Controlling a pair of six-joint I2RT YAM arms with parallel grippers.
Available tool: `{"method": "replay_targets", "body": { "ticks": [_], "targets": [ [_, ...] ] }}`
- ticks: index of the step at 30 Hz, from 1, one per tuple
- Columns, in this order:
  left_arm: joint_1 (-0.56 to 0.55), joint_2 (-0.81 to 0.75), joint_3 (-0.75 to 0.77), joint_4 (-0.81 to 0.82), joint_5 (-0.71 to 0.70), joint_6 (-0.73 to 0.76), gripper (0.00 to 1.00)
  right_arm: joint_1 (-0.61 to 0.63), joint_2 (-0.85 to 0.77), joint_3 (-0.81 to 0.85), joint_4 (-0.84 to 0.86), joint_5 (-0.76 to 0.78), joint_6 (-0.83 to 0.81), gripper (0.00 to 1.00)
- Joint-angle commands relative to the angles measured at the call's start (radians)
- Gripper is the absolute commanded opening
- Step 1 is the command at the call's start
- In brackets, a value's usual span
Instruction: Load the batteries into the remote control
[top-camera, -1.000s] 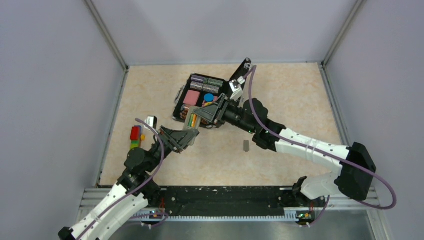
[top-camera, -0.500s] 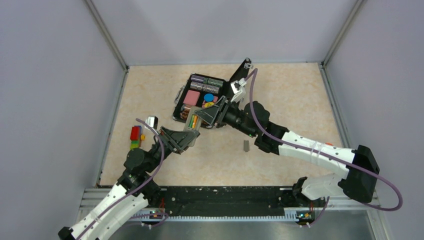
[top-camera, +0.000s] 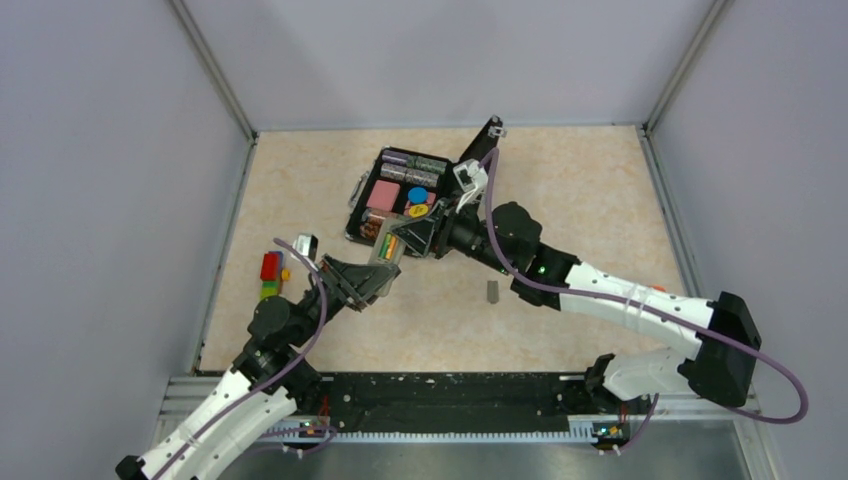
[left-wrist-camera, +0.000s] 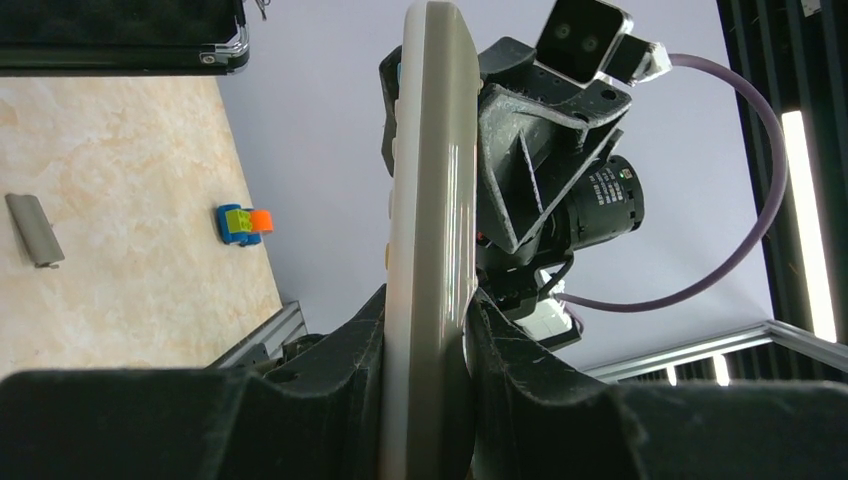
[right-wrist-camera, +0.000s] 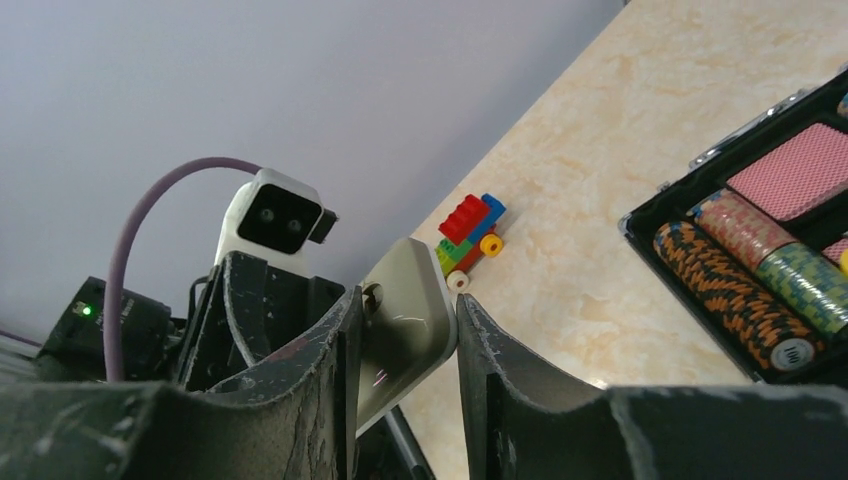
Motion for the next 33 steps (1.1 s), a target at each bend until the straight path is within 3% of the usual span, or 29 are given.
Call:
{"method": "replay_targets", "body": {
  "ticks": [1, 4, 8, 13, 19, 28, 33],
  "targets": [
    [0.010, -0.020, 0.093, 0.138, -0.113, -0.036, 0.00, 0.031, -0.023, 0.013, -0.179, -0.017, -0.189, 0.35],
    [0.010, -0.021, 0.103, 0.083, -0.100, -0.006, 0.00, 0.029, -0.026, 0.046, -0.212, 0.015, -0.171, 0.44],
    [0.009, -0.032, 0.133, -0.058, -0.065, 0.099, 0.00, 0.029, -0.050, 0.092, -0.219, 0.013, -0.086, 0.72],
    [0.011, -0.049, 0.160, -0.194, 0.006, 0.278, 0.00, -0.006, -0.094, 0.133, -0.231, -0.033, 0.026, 0.83],
    [0.010, -0.009, 0.204, -0.248, 0.176, 0.442, 0.00, -0.094, -0.140, 0.144, -0.277, -0.201, 0.089, 0.85],
    [0.010, 0.157, 0.316, -0.215, 0.502, 0.536, 0.00, -0.118, -0.101, 0.225, -0.559, -0.542, -0.110, 0.84],
    [0.010, 0.198, 0.345, -0.213, 0.558, 0.550, 0.00, -0.118, -0.113, 0.172, -0.519, -0.625, -0.070, 0.72]
  ]
}}
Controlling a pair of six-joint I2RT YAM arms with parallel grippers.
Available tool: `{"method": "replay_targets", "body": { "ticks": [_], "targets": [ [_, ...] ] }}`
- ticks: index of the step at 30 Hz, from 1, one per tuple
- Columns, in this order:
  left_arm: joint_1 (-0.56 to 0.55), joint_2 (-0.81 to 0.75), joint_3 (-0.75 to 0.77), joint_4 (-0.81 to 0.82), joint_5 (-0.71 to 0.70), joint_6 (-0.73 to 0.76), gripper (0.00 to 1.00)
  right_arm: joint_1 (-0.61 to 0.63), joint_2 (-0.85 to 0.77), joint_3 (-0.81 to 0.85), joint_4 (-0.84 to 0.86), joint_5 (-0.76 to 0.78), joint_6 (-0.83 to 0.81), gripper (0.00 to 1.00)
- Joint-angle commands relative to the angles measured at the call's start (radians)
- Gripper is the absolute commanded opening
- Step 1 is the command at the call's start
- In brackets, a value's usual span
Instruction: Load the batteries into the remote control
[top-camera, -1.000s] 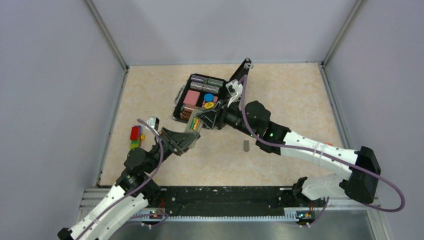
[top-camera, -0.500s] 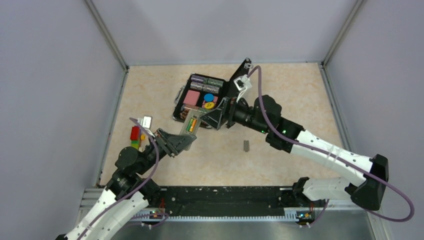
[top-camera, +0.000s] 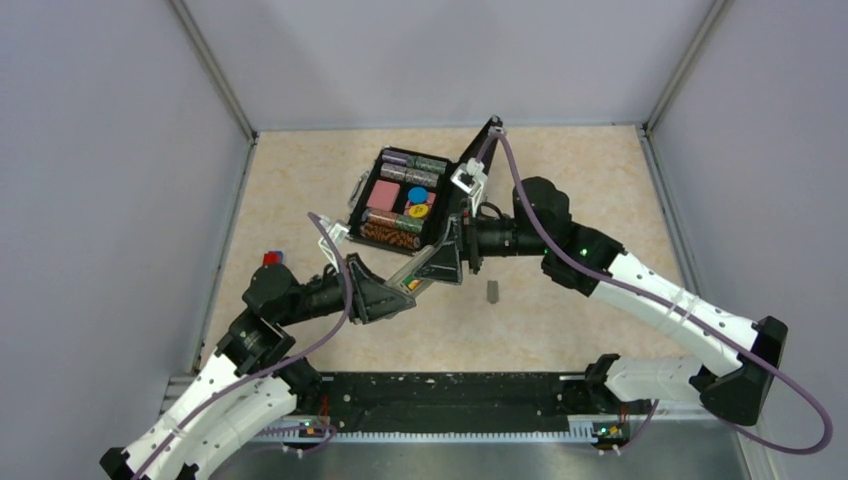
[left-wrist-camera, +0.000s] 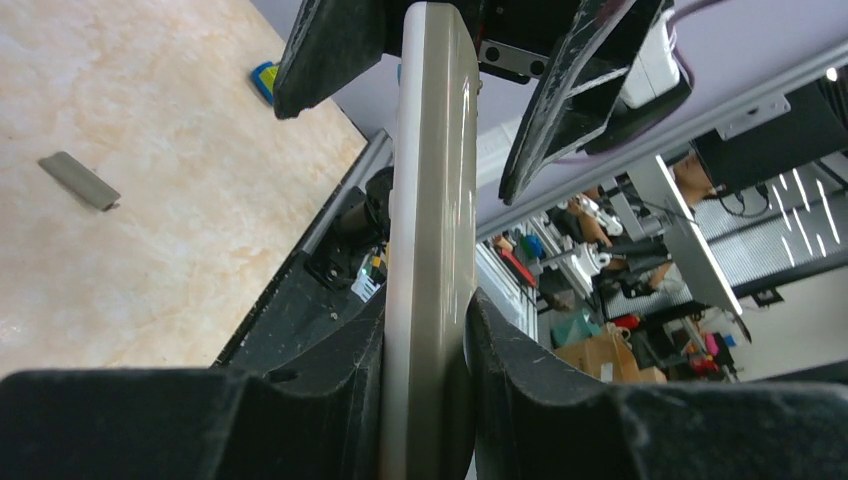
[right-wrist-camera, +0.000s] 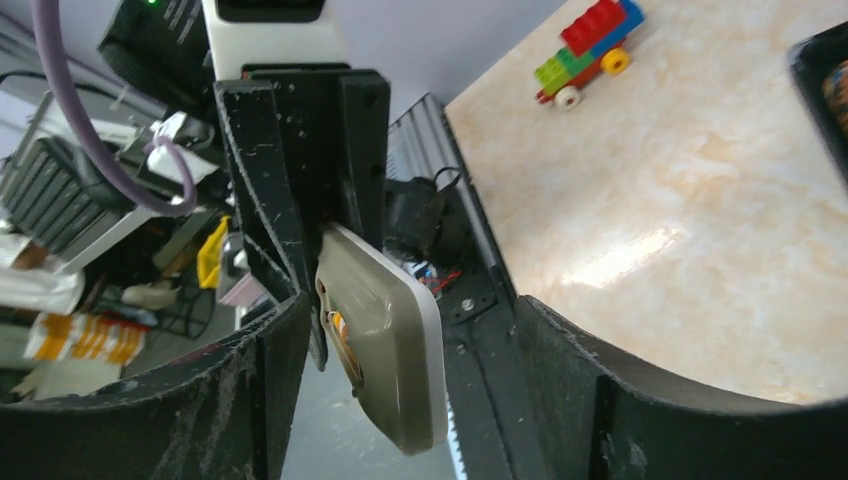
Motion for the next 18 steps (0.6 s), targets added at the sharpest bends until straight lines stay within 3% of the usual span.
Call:
{"method": "replay_targets", "body": {
  "ticks": [1, 8, 13, 16, 18],
  "targets": [
    [0.002, 0.018, 0.054, 0.074, 0.106, 0.044, 0.00, -0.005, -0.010, -0.018, 0.006, -0.134, 0.000, 0.68],
    [0.002, 0.014, 0.038, 0.117, 0.134, 0.012, 0.03, -0.005, -0.058, -0.123, 0.112, -0.148, 0.107, 0.31],
    [0.002, -0.030, 0.011, 0.139, 0.051, -0.028, 0.50, -0.004, -0.104, -0.204, 0.166, -0.099, 0.189, 0.13],
    [0.001, -0.072, 0.014, 0.032, -0.073, -0.007, 0.65, -0.005, -0.135, -0.243, 0.147, -0.046, 0.221, 0.09],
    [0.002, -0.106, 0.017, -0.078, -0.192, 0.016, 0.69, -0.004, -0.163, -0.270, 0.116, -0.001, 0.239, 0.08]
  ]
}}
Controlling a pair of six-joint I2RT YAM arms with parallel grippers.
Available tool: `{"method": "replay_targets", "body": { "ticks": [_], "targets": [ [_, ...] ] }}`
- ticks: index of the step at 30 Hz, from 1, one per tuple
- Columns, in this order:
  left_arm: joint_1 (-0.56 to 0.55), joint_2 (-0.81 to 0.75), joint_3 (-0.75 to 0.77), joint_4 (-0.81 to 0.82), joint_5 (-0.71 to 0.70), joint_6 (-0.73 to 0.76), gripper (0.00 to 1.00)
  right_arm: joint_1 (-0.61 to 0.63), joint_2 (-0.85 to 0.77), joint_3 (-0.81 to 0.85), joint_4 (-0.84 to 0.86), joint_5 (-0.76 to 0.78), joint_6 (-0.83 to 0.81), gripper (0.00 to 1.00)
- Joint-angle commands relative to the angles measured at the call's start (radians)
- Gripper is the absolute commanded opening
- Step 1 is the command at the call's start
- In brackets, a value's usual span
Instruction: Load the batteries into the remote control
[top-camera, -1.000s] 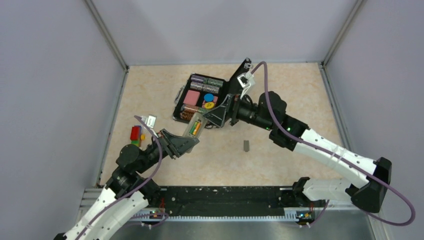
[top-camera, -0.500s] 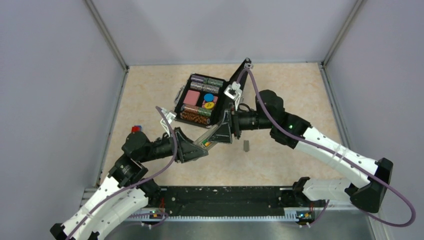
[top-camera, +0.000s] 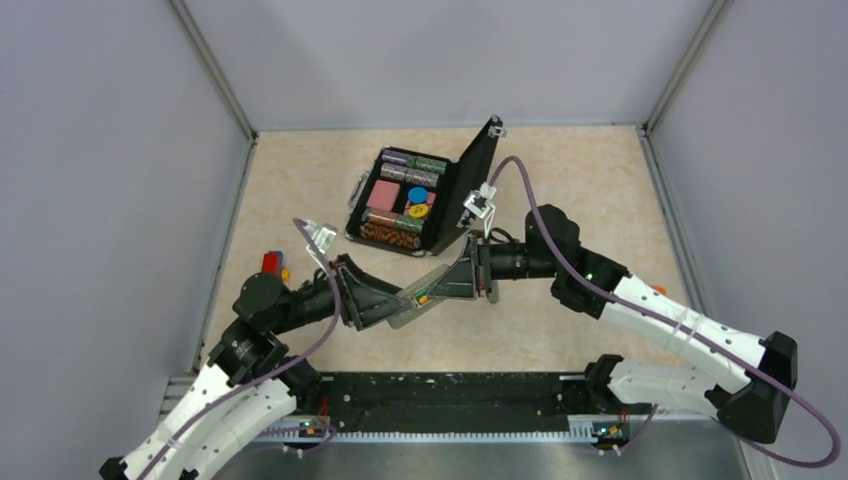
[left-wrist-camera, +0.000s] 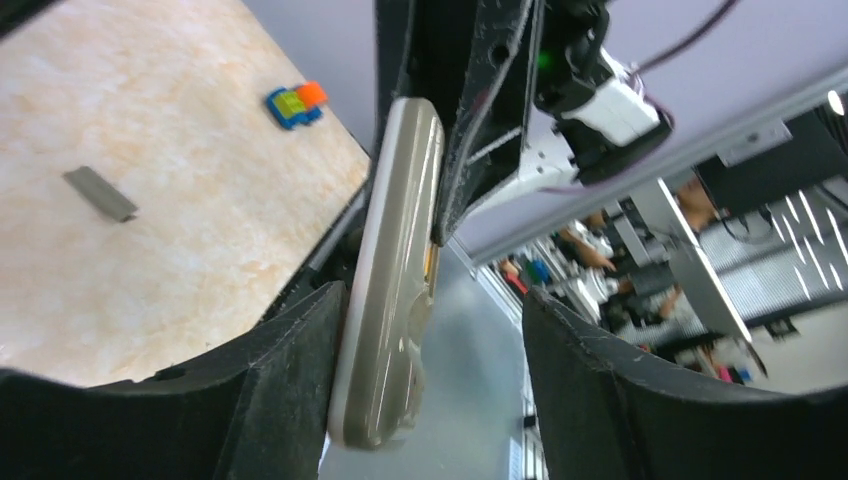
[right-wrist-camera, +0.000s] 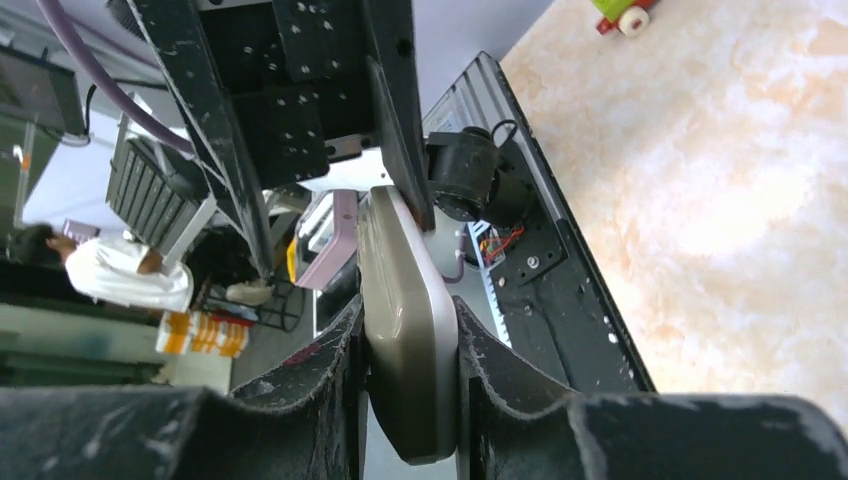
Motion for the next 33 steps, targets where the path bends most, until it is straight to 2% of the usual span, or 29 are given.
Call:
{"method": "replay_targets", "body": {
  "ticks": [1, 5, 9, 12, 14, 22, 24, 28, 33],
  "targets": [
    [0.002, -0.081, 0.018, -0.134, -0.276, 0.031, 0.70, -0.007, -0.073, -0.067, -0.043, 0.126, 0.061, 0.08],
    [0.002, -0.178, 0.018, -0.353, -0.555, 0.008, 0.74, -0.015, -0.144, -0.169, -0.066, 0.249, 0.137, 0.08],
    [0.003, -0.267, -0.006, -0.443, -0.712, -0.039, 0.75, -0.016, -0.225, -0.328, -0.034, 0.412, 0.282, 0.07],
    [0.002, -0.302, -0.035, -0.463, -0.730, -0.069, 0.76, -0.013, -0.254, -0.481, 0.134, 0.497, 0.386, 0.07],
    [0.002, -0.305, -0.054, -0.460, -0.721, -0.084, 0.76, -0.006, -0.201, -0.534, 0.207, 0.545, 0.414, 0.06],
    [0.002, -0.276, -0.059, -0.442, -0.704, -0.071, 0.76, 0.110, 0.023, -0.543, 0.320, 0.794, 0.539, 0.06],
    [0.002, -0.271, -0.059, -0.440, -0.703, -0.068, 0.76, 0.141, 0.084, -0.543, 0.353, 0.822, 0.559, 0.10],
    [0.002, -0.267, -0.061, -0.437, -0.698, -0.060, 0.76, 0.166, 0.180, -0.529, 0.387, 0.839, 0.586, 0.12],
    [0.003, -0.271, -0.073, -0.437, -0.689, -0.061, 0.75, 0.172, 0.225, -0.536, 0.376, 0.846, 0.602, 0.15]
  ]
}}
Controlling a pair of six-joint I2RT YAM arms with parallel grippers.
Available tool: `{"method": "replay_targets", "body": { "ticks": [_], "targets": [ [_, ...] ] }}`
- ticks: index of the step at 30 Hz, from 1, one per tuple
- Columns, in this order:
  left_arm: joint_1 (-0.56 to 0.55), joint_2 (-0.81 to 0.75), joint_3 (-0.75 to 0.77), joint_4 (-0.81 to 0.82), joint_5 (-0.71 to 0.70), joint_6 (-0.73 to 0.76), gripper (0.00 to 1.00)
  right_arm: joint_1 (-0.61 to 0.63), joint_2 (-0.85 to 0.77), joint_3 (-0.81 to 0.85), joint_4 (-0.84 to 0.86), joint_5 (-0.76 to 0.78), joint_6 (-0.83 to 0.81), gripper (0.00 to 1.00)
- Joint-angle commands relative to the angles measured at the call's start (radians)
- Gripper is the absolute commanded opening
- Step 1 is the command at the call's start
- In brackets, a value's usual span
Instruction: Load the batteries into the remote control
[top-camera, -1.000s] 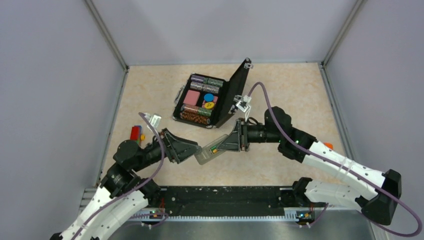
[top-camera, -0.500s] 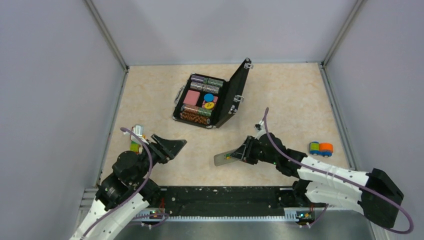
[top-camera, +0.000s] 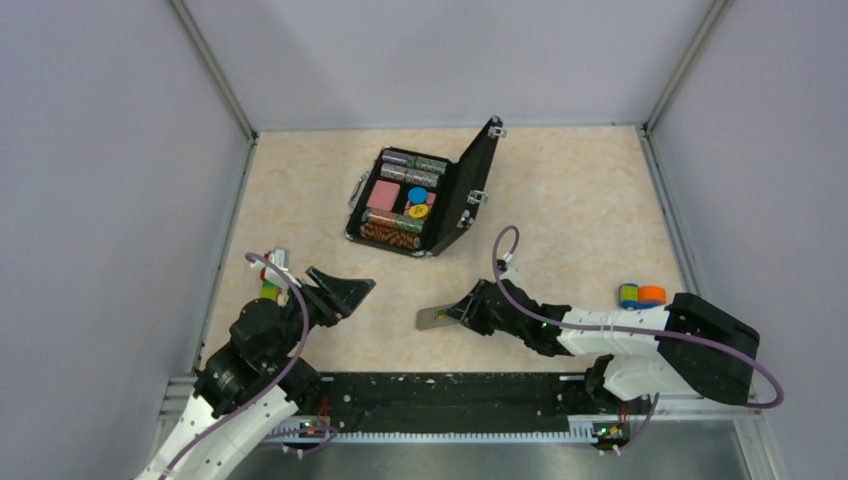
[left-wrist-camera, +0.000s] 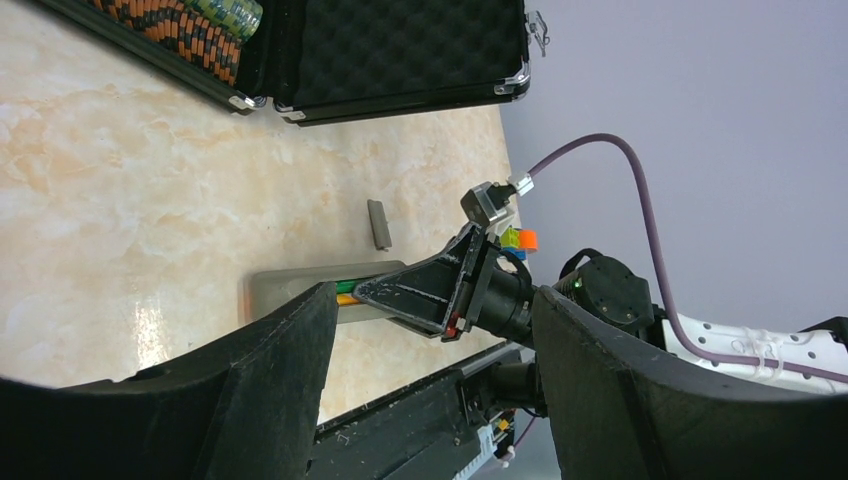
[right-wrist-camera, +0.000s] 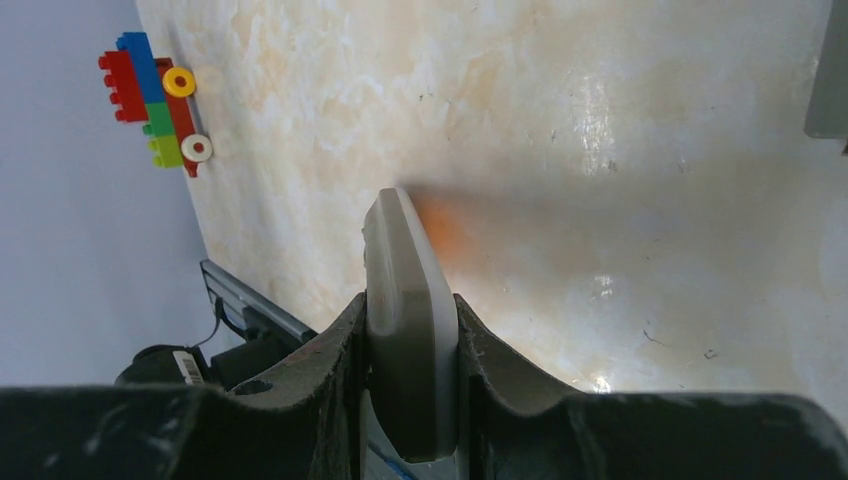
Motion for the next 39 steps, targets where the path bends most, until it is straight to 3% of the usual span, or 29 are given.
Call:
{"method": "replay_targets", "body": {
  "ticks": [1, 6, 14, 21, 25, 33, 39],
  "targets": [
    [0.003, 0.002, -0.007, 0.029, 0.004, 0.016, 0.75, 0.015, 0.014, 0.013, 0.047, 0.045, 0.040, 0.19],
    [0.002, -0.005, -0.010, 0.028, -0.006, 0.023, 0.75, 0.016, -0.012, 0.024, -0.098, 0.043, 0.046, 0.47],
    [0.002, -0.016, -0.016, 0.016, -0.031, 0.024, 0.75, 0.004, -0.135, 0.030, -0.355, 0.061, 0.005, 0.71],
    [0.002, -0.019, -0.025, 0.005, -0.034, 0.017, 0.74, -0.036, -0.321, 0.085, -0.621, 0.122, -0.114, 0.73],
    [0.002, -0.021, -0.030, 0.000, -0.038, 0.010, 0.74, -0.101, -0.365, 0.117, -0.688, 0.182, -0.255, 0.73],
    [0.002, -0.012, -0.024, -0.002, -0.051, 0.005, 0.74, -0.131, -0.115, 0.235, -0.659, 0.335, -0.552, 0.73],
    [0.002, -0.007, -0.022, -0.010, -0.068, -0.009, 0.74, -0.129, -0.013, 0.308, -0.639, 0.348, -0.606, 0.72]
  ]
}}
